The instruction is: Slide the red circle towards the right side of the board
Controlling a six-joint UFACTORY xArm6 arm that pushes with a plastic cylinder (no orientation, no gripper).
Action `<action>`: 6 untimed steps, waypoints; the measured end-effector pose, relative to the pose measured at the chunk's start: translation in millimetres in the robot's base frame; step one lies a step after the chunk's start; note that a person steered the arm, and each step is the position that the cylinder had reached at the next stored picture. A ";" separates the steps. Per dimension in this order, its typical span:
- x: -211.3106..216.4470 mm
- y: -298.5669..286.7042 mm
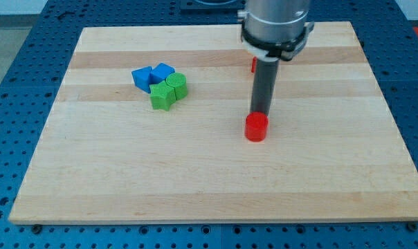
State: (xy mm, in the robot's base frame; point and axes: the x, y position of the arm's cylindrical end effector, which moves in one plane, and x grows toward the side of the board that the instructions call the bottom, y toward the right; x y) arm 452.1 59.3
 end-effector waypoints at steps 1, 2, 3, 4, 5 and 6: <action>22.8 -26.7; 40.3 -52.5; 61.5 -60.9; 70.3 -37.6; 61.8 13.1; 59.0 35.4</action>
